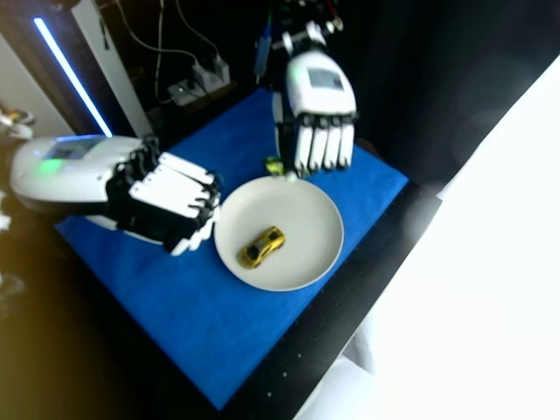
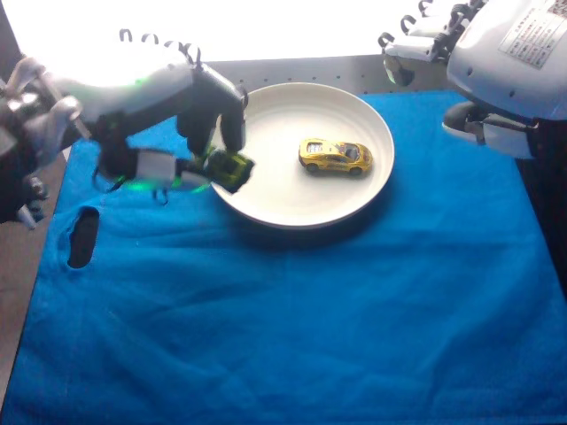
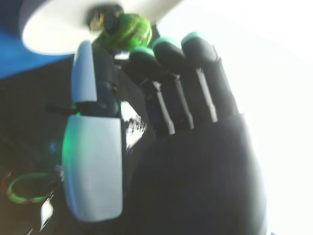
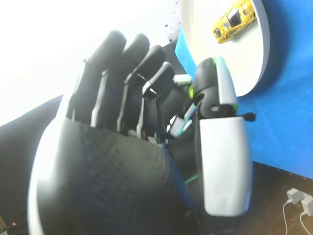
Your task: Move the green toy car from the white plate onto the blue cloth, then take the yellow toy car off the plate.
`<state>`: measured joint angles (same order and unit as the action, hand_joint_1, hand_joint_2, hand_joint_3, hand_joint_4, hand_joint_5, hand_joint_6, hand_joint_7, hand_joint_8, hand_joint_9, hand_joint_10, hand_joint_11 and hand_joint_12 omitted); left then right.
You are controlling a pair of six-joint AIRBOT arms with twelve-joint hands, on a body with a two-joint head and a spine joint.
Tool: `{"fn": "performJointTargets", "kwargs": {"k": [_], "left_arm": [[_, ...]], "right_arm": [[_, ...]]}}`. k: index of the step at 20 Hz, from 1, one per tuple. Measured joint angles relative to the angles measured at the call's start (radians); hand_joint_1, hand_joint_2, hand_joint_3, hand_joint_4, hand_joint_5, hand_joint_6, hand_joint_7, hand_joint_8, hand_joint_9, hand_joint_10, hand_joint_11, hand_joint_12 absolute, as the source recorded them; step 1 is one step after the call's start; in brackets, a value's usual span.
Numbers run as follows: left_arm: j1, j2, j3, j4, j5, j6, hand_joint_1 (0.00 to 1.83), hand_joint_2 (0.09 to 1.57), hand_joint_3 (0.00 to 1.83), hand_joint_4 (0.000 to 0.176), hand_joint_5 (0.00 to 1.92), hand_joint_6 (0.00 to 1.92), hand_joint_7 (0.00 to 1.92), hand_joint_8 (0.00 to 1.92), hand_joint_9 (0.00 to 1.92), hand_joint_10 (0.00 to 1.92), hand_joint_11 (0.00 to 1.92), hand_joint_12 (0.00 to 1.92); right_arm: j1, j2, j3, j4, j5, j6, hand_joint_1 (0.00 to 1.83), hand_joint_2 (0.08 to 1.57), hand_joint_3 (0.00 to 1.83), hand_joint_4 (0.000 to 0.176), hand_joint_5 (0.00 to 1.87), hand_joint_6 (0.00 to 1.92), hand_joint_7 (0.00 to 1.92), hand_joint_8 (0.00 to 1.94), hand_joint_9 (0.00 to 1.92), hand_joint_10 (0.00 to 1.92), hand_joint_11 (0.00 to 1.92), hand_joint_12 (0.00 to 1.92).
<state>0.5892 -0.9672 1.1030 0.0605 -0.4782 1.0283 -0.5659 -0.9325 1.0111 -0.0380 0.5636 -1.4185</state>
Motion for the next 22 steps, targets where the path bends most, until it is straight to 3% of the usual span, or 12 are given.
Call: {"fn": "performJointTargets", "kwargs": {"k": [3, 5, 6, 8, 9, 12, 15, 18, 19, 20, 21, 22], "left_arm": [[0.049, 0.09, -0.097, 0.038, -0.054, -0.002, 1.21, 1.16, 0.0, 0.0, 0.95, 0.94, 0.85, 1.36, 0.54, 1.53, 0.25, 1.92], [0.084, 0.134, -0.141, 0.049, -0.074, -0.003, 1.2, 1.15, 0.0, 0.023, 0.9, 1.1, 0.95, 1.11, 0.56, 1.3, 0.12, 1.86], [0.098, 0.148, -0.156, 0.052, -0.075, -0.002, 1.21, 1.13, 0.0, 0.011, 0.9, 1.08, 1.01, 1.02, 0.59, 1.24, 0.15, 1.78], [0.121, 0.168, -0.192, 0.076, -0.08, -0.002, 1.21, 1.11, 0.0, 0.026, 0.94, 1.02, 1.04, 0.97, 0.58, 1.08, 0.16, 1.65], [0.13, 0.175, -0.207, 0.093, -0.079, -0.002, 1.22, 1.11, 0.0, 0.0, 0.98, 0.89, 1.0, 1.09, 0.57, 1.18, 0.25, 1.72], [0.142, 0.174, -0.222, 0.128, -0.058, -0.028, 1.22, 1.11, 0.0, 0.004, 0.97, 0.93, 1.01, 1.06, 0.57, 1.19, 0.08, 1.46], [0.164, 0.174, -0.222, 0.132, -0.046, -0.055, 1.2, 1.13, 0.0, 0.03, 0.95, 1.0, 0.94, 1.13, 0.58, 1.21, 0.3, 1.67], [0.171, 0.174, -0.222, 0.133, -0.037, -0.061, 1.16, 1.19, 0.0, 0.047, 0.87, 1.17, 0.8, 1.27, 0.48, 1.24, 0.21, 1.79], [0.171, 0.174, -0.222, 0.133, -0.039, -0.064, 1.0, 1.17, 0.0, 0.15, 0.86, 1.17, 0.72, 1.05, 0.46, 1.31, 0.2, 1.83], [0.171, 0.174, -0.222, 0.134, -0.039, -0.064, 0.95, 1.18, 0.0, 0.171, 0.82, 1.21, 0.66, 0.92, 0.4, 1.3, 0.1, 1.81], [0.171, 0.174, -0.223, 0.134, -0.039, -0.064, 0.69, 1.0, 0.0, 0.159, 0.62, 0.56, 0.59, 0.51, 0.34, 0.95, 0.02, 1.65], [0.171, 0.174, -0.223, 0.133, -0.039, -0.064, 0.67, 0.96, 0.0, 0.157, 0.6, 0.41, 0.59, 0.32, 0.32, 0.81, 0.0, 1.59]], "right_arm": [[-0.007, 0.0, 0.0, 0.005, 0.003, -0.001, 1.17, 1.11, 0.0, 0.0, 0.52, 0.67, 0.71, 0.7, 0.62, 1.15, 0.47, 1.72], [-0.012, 0.002, 0.0, 0.013, 0.001, 0.0, 1.2, 1.1, 0.0, 0.0, 0.57, 0.67, 0.77, 0.7, 0.64, 1.16, 0.48, 1.73], [-0.012, 0.002, 0.0, 0.017, -0.003, 0.0, 1.17, 1.11, 0.0, 0.0, 0.57, 0.66, 0.76, 0.72, 0.62, 1.17, 0.44, 1.74], [-0.012, 0.002, 0.0, 0.019, -0.001, 0.0, 1.18, 1.1, 0.0, 0.0, 0.58, 0.66, 0.78, 0.74, 0.68, 1.16, 0.52, 1.69], [-0.012, 0.002, 0.0, 0.019, 0.0, 0.0, 1.17, 1.1, 0.0, 0.0, 0.58, 0.66, 0.76, 0.78, 0.67, 1.2, 0.52, 1.72], [-0.012, 0.003, 0.0, 0.019, 0.0, 0.0, 1.16, 1.11, 0.0, 0.0, 0.56, 0.73, 0.71, 0.8, 0.64, 1.21, 0.55, 1.71], [-0.012, 0.004, 0.0, 0.02, -0.001, 0.0, 1.18, 1.11, 0.0, 0.0, 0.55, 0.81, 0.71, 0.81, 0.64, 1.16, 0.54, 1.68], [-0.012, 0.004, 0.0, 0.023, -0.001, 0.0, 1.16, 1.14, 0.01, 0.0, 0.52, 0.8, 0.67, 0.81, 0.58, 1.15, 0.42, 1.69], [-0.012, 0.004, 0.0, 0.023, 0.0, 0.0, 1.16, 1.13, 0.0, 0.0, 0.51, 0.78, 0.67, 0.8, 0.58, 1.12, 0.41, 1.67], [-0.012, 0.004, 0.0, 0.023, 0.0, 0.0, 1.15, 1.13, 0.0, 0.0, 0.52, 0.77, 0.65, 0.78, 0.56, 1.08, 0.37, 1.65], [-0.012, 0.004, 0.0, 0.024, -0.001, 0.0, 1.19, 1.12, 0.0, 0.0, 0.54, 0.77, 0.67, 0.77, 0.58, 1.08, 0.4, 1.64], [-0.012, 0.004, 0.0, 0.024, 0.0, 0.0, 1.13, 1.13, 0.0, 0.0, 0.55, 0.77, 0.68, 0.73, 0.59, 1.04, 0.42, 1.61]]}}
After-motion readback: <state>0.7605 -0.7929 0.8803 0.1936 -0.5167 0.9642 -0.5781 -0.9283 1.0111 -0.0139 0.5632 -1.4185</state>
